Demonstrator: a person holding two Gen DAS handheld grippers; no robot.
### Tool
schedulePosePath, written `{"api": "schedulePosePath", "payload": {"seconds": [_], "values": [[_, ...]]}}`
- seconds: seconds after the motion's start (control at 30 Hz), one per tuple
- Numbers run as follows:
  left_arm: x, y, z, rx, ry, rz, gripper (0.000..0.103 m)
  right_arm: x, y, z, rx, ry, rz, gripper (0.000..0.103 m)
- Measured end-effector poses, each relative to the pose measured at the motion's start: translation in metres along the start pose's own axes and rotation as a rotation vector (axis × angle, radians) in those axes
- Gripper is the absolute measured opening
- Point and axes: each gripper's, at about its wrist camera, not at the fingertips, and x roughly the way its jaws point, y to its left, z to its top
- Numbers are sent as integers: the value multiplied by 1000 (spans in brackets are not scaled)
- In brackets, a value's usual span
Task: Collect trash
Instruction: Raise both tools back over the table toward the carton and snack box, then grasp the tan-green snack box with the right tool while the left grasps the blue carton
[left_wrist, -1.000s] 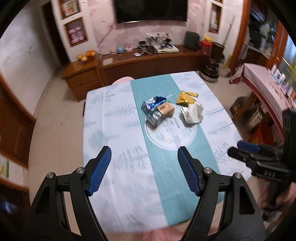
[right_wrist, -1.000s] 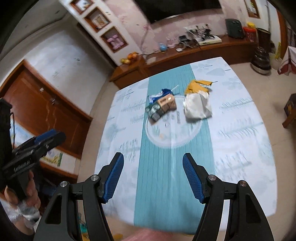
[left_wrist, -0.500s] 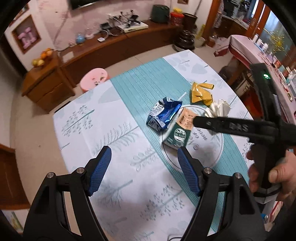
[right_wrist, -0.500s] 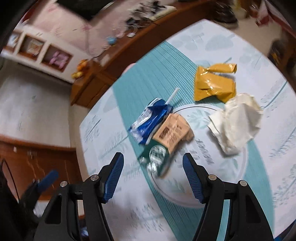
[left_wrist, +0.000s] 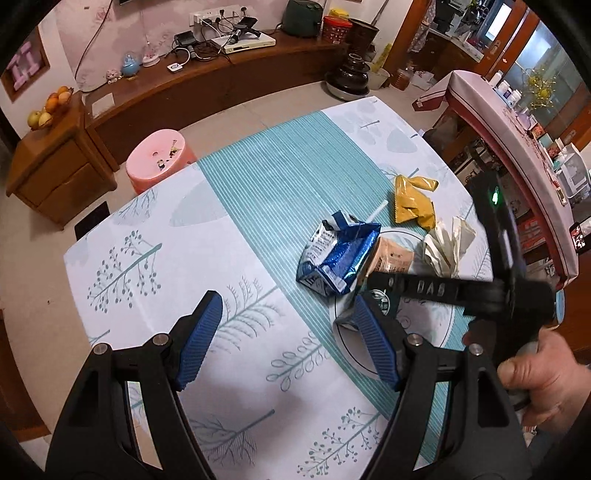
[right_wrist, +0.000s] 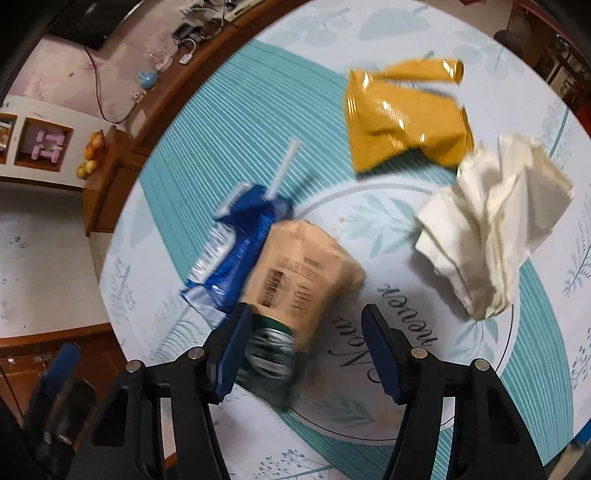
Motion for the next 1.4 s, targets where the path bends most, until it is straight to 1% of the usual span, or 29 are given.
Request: {"api": "schedulePosePath", "payload": {"seconds": [0.13, 0.2, 0.33, 0.37, 0.43, 0.47, 0.5, 0.57, 0.67, 0.8, 1.07, 1.2, 1.27, 1.4], "values": [[7, -1, 8, 5, 5, -13, 71, 6, 1, -2, -6, -21, 15, 63], [13, -4, 14, 7, 9, -25, 71, 6, 1, -1, -7, -17, 23, 63], [20, -10, 24, 15, 7, -38, 71, 14, 0, 2, 62, 12, 88, 62], [21, -10, 27, 14, 6, -41, 71, 16, 1, 3, 72, 12, 101, 60], [24, -10, 31, 9, 7, -46, 71, 17, 3, 4, 75, 6, 135, 51], [26, -9, 33, 7, 9, -50, 71, 18, 5, 4, 71, 3, 165, 38], [28, -9, 34, 5, 12, -54, 71, 19, 8, 3, 67, 2, 186, 36], [31, -9, 36, 8, 19, -59, 71, 20, 13, 1, 62, 0, 190, 34], [40, -9, 37, 21, 37, -62, 71, 19, 15, -3, 42, -5, 185, 33], [55, -14, 38, 53, 68, -71, 71, 8, 7, -10, 2, -25, 135, 33], [100, -46, 43, 176, 156, -66, 71, -9, -8, -13, -34, -56, 75, 33], [128, -60, 47, 218, 199, -31, 71, -17, -16, -14, -43, -62, 69, 33], [141, -63, 48, 222, 222, -14, 71, -18, -17, -15, -43, -58, 71, 33], [162, -68, 50, 232, 245, 42, 71, -20, -22, -20, -54, -52, 77, 33]]}}
